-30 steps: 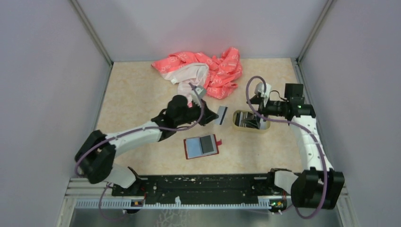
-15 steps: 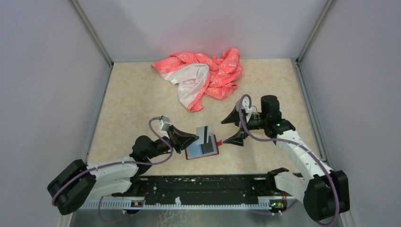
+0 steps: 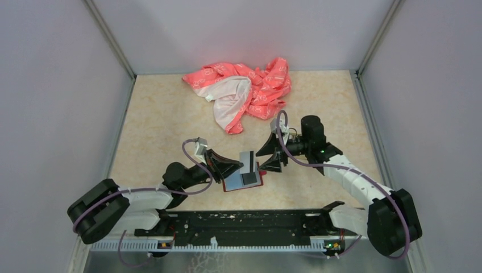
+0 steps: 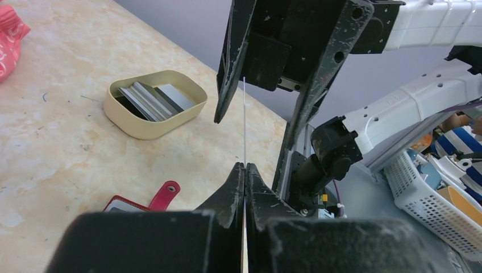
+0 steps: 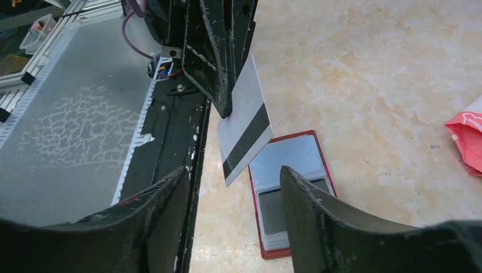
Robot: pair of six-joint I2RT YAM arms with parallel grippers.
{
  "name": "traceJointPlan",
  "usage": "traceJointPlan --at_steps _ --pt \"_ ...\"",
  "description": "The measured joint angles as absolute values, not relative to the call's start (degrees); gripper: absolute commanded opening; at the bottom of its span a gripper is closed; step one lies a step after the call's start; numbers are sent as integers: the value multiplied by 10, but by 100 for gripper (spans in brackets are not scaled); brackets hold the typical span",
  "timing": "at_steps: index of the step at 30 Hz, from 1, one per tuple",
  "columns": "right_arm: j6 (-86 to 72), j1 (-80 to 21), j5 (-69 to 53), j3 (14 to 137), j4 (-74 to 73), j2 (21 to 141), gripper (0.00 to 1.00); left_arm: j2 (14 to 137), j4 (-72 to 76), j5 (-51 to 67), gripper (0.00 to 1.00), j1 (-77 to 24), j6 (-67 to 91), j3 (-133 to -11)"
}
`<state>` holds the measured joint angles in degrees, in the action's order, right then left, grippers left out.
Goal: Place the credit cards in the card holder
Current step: Insert the credit card into the card holder.
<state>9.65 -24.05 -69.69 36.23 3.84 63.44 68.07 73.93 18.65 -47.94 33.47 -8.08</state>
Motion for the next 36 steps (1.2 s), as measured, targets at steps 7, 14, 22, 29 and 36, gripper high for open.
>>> traceJointPlan --at_steps 7,14,22,29,36 --pt "43 -258 -690 362 81 660 35 715 748 203 0 -485 336 -99" --pt "12 -276 -692 361 108 675 0 752 758 226 35 -486 337 -110" --pt "43 -281 -724 369 62 688 0 751 756 225 99 -486 315 -102" --pt "60 -281 -739 380 38 689 0 726 750 211 98 -484 298 -50" --pt "36 -281 -756 384 57 718 0 725 783 255 99 -482 264 -32"
